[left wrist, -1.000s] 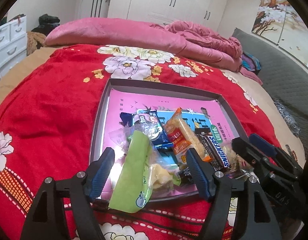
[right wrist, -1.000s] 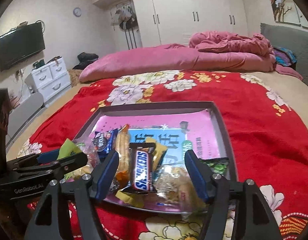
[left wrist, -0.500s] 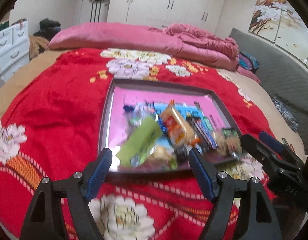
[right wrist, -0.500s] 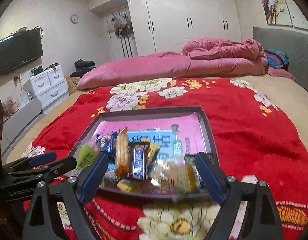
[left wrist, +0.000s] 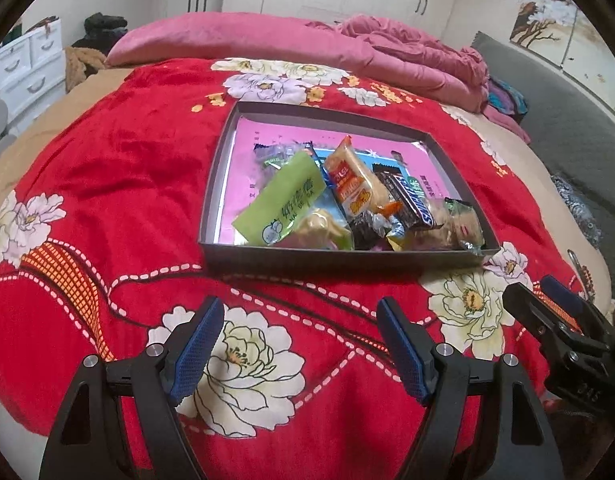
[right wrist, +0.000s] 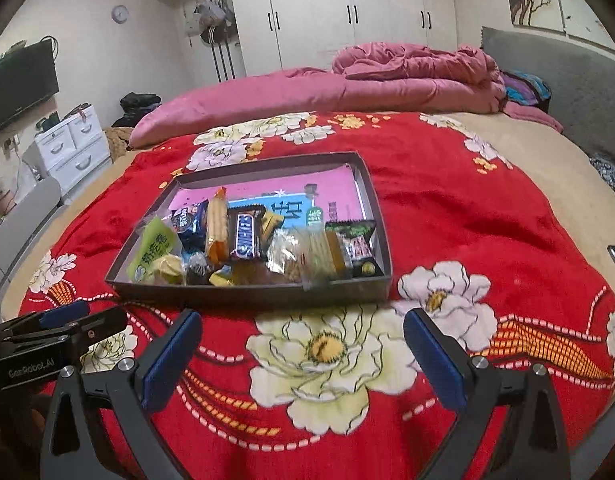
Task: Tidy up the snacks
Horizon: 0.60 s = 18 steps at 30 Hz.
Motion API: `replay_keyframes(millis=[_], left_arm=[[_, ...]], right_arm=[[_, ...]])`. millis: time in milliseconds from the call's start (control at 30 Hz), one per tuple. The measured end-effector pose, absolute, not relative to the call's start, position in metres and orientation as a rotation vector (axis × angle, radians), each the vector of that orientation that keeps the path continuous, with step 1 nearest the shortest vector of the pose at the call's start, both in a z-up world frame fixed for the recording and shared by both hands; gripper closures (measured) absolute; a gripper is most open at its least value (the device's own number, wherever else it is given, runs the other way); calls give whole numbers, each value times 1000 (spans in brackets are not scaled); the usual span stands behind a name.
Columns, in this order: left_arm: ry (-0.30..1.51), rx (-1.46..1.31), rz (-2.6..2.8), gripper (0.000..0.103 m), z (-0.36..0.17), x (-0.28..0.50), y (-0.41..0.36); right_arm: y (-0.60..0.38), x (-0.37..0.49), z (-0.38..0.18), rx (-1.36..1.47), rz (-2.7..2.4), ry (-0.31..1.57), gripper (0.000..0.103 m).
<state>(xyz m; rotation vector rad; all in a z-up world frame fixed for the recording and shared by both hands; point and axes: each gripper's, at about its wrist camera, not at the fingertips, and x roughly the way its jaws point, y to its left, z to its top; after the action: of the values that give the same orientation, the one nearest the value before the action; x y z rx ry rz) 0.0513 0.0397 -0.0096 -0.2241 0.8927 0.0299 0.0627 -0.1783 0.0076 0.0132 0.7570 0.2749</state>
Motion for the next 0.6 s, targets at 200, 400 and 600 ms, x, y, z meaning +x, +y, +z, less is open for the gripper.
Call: replay_keyframes(millis=[200, 400, 600], left_arm=[[888, -195, 28, 23, -8, 50, 34], [888, -194, 33, 23, -7, 48, 36], [891, -194, 47, 23, -8, 48, 40]], right_arm=[[-176, 60, 9, -5, 279, 752, 2], [-174, 59, 8, -19, 283, 754, 2], [-172, 57, 9, -30, 282, 746, 2]])
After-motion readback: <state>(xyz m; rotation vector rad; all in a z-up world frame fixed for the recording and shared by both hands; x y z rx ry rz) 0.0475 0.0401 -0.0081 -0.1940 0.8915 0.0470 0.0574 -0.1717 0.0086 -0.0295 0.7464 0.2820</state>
